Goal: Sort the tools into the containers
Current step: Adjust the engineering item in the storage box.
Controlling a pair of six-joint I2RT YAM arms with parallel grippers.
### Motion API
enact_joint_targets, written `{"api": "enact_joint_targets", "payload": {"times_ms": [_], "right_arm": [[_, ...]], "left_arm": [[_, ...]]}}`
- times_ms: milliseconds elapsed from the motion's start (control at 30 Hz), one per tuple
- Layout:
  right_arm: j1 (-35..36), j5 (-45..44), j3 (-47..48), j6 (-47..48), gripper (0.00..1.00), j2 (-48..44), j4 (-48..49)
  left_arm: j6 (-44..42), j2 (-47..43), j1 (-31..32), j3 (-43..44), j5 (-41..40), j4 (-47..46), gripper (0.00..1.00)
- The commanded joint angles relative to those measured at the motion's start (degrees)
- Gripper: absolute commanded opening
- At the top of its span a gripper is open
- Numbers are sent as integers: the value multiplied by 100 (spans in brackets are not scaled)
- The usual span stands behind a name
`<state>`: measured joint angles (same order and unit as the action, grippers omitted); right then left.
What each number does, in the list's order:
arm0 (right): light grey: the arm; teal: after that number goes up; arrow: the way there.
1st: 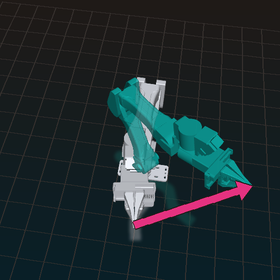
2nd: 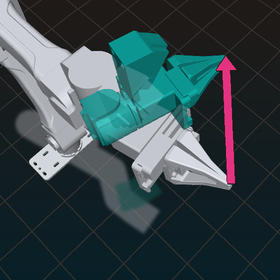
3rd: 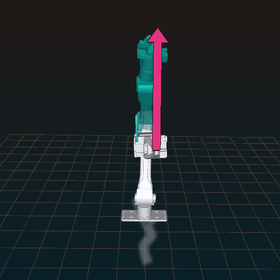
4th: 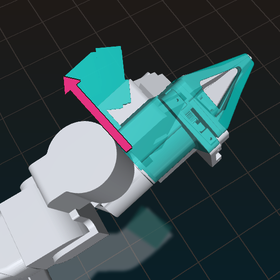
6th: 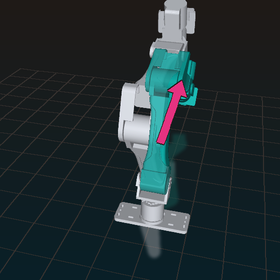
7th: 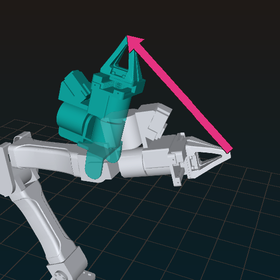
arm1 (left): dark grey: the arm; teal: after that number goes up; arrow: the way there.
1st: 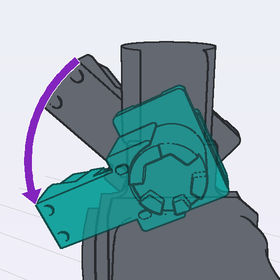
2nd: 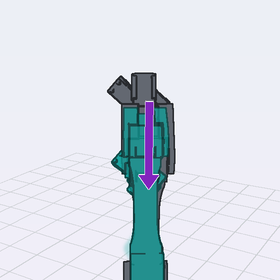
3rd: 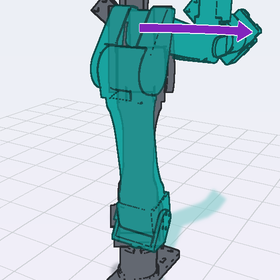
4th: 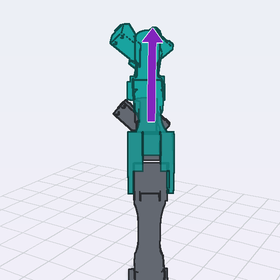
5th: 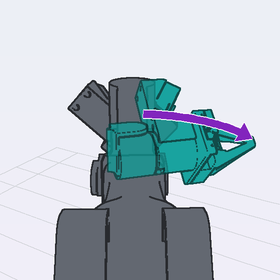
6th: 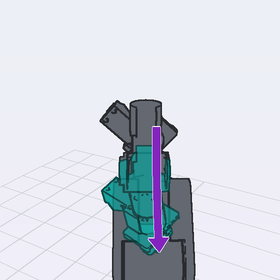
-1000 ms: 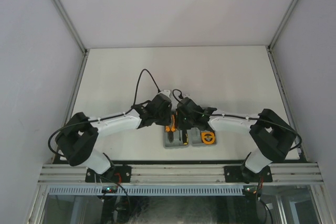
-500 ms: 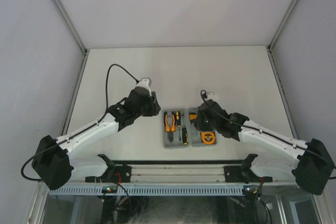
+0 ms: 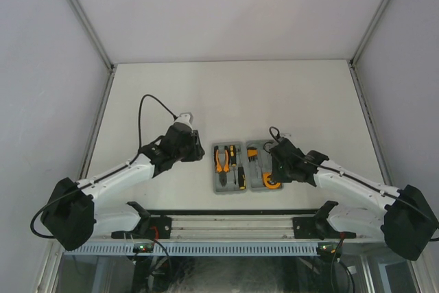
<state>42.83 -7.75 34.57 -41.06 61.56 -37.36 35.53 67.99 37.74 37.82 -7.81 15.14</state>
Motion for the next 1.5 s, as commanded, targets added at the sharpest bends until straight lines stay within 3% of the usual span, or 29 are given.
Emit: {"api": "enact_joint_targets", "payload": {"times_ms": [0,667,900,1033,1233,1467], "right_arm": [[15,97,80,78,19,123,51],[597,-61,162,-103,19,1644,-359],[941,-107,173,-299,9,2163,-465],[937,-120,257,-346,9,1734,-396],[432,120,684,70,17,301,100],[-1209,796,664,568,26,-774,344]], "left_arm": [[123,-18,-38,-120,79,-296,44],[187,167,-386,-323,501,-659,45],[202,92,-447,-380,540,-671,46],[208,16,-468,-390,565,-649,46],[211,-83,-504,-377,655,-670,48],[459,-47,-504,-573,1111,-1208,63]]}}
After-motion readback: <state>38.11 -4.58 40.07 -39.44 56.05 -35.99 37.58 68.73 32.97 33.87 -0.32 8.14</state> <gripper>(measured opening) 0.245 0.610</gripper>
